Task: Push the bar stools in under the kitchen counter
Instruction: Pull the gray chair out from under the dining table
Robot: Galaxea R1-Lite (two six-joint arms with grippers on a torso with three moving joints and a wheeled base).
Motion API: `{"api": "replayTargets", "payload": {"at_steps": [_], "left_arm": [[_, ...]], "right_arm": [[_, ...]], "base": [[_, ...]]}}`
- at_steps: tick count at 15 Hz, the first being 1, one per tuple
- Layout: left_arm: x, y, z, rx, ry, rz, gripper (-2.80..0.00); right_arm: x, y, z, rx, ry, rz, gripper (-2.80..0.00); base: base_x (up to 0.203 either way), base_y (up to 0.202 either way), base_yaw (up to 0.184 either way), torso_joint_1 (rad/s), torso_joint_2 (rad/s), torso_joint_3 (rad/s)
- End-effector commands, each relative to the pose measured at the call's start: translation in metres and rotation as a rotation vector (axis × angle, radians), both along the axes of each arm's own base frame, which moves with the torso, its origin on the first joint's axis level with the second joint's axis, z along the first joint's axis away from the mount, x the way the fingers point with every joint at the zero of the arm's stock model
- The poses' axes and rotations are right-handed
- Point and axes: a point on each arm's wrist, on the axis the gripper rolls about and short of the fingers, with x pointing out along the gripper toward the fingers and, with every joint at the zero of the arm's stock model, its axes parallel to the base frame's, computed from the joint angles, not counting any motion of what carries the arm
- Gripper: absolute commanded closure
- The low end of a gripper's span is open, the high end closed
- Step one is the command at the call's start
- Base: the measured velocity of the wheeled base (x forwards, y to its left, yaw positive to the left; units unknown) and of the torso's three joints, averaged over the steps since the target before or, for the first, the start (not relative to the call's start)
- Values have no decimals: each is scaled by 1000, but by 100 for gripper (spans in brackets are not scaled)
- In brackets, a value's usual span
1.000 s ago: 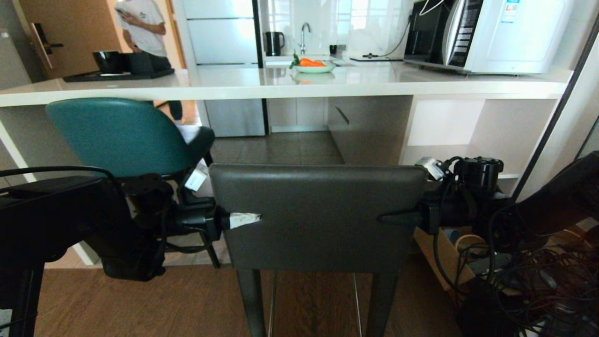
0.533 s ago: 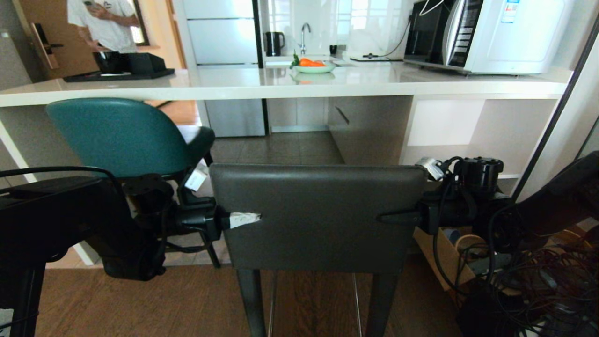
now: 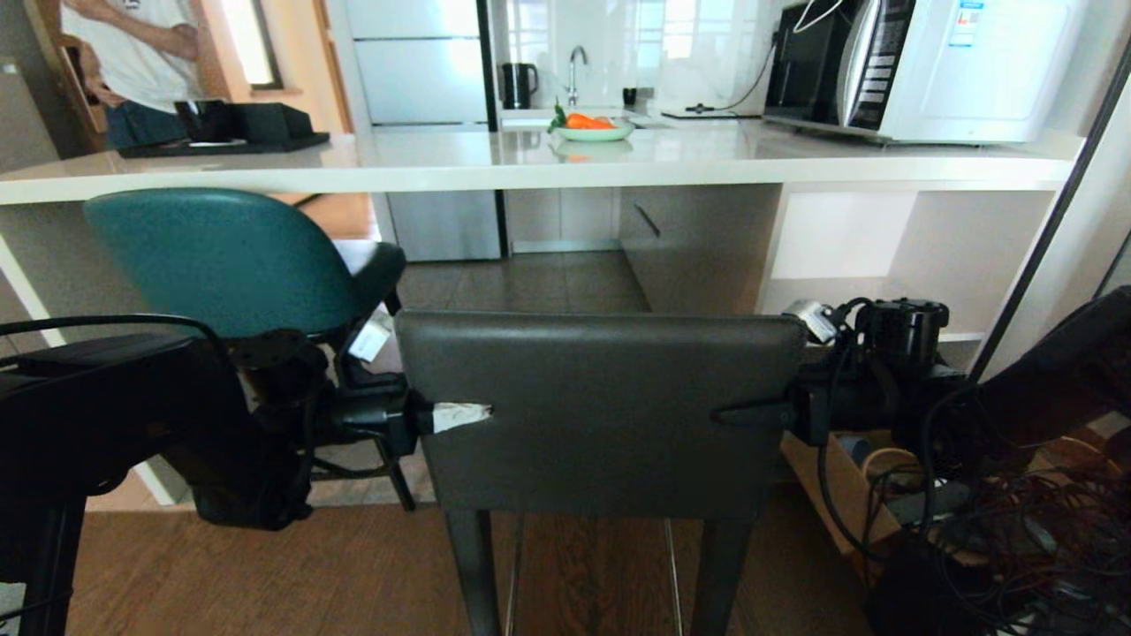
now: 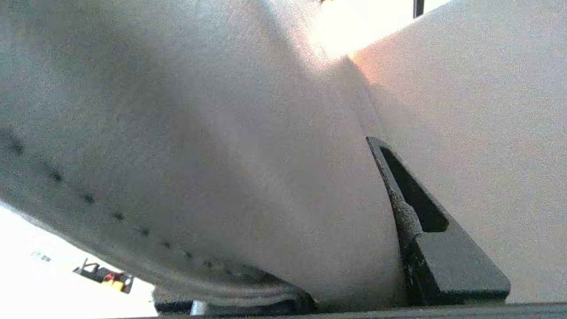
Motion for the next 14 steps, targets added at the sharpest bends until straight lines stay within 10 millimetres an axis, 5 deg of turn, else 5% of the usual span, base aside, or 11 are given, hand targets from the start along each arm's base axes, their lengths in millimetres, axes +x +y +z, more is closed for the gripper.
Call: {"api": "replayTargets", "payload": {"at_steps": [1,14], "left_arm": [[0,0,0,-1,-6,-2,0],[0,0,1,-1,-8,-8,0]], "right_arm": [[-2,12,-1,2,-3,38,0],[-3,12,-1,7,-1,56,0]], "base": [[166,0,4,2,6,3],[16,0,0,1,0,0]]}}
